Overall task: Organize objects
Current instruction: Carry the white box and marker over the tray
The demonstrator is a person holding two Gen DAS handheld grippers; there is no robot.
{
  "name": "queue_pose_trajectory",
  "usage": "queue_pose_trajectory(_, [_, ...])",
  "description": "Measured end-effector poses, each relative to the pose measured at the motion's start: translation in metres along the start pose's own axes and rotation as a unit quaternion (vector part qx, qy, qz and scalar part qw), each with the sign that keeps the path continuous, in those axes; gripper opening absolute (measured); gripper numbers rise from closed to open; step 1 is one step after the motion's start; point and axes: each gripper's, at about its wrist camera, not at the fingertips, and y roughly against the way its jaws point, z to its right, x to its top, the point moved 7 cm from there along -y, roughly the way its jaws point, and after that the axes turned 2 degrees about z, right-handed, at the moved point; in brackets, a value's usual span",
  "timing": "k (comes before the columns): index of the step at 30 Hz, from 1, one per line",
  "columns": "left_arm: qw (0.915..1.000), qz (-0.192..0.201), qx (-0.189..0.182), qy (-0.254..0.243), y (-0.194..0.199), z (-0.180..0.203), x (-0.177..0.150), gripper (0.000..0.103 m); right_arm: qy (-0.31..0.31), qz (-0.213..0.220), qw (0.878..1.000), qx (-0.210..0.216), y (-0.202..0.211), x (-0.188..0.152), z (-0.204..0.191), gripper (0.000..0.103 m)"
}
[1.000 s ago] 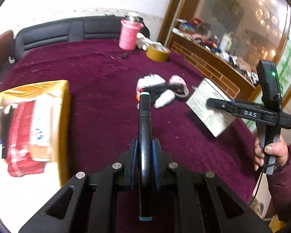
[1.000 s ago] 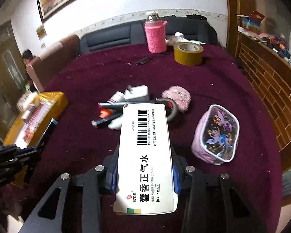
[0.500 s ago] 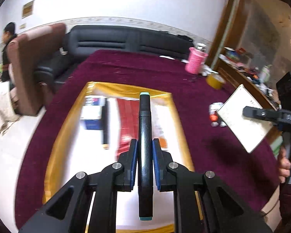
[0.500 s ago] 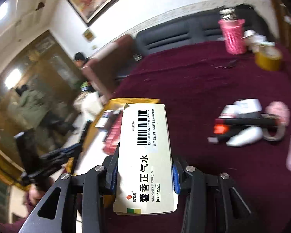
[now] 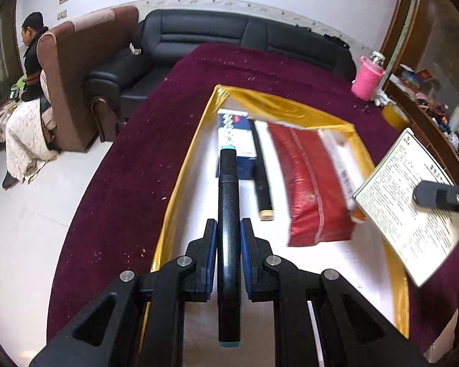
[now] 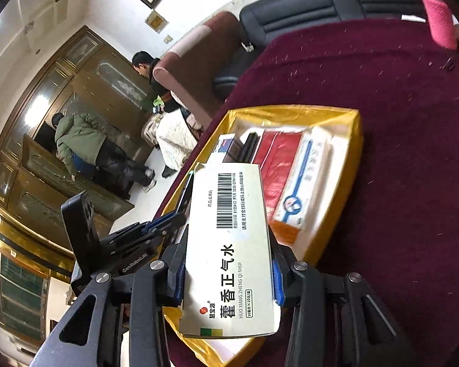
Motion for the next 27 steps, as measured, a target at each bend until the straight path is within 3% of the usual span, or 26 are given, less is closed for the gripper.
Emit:
queue_pose_trajectory(4, [0.9999,-0.015,0.007,0.003,-0.011,-0.004,0.0,0.014,0.002,-0.011,1.0,0.004,-0.016,-0.001,-0.008,0.046])
queue_pose_trajectory(16, [0.9999,-0.011,0.011,0.002,-0.016,-0.007,0.011,0.016,0.015,-0.018,1.0,0.002,-0.033,-0.002,-0.022,0.046])
queue_pose_trajectory(19, [0.9998,-0.004,-0.014,0.012,-0.012,-0.004,0.013,0.037,0.011,-0.018,1.0,0.0,-0.034,-0.005,-0.019,0.046])
queue_pose_trajectory(20, [0.9998,0.005,-0.017,0.01,-0.008,-0.002,0.014,0.048,0.009,-0.018,1.0,0.0,-0.034,-0.005,-0.018,0.046])
queue_pose_trajectory(23, [0.9996,0.024,-0.013,0.003,0.007,0.004,0.017,0.067,0.004,-0.019,1.0,-0.002,-0.035,-0.004,-0.016,0.046])
queue_pose_trajectory(27, [0.9982,0.056,-0.006,0.023,0.036,-0.001,0.021,0.078,0.003,-0.02,1.0,-0.002,-0.036,-0.005,-0.016,0.046])
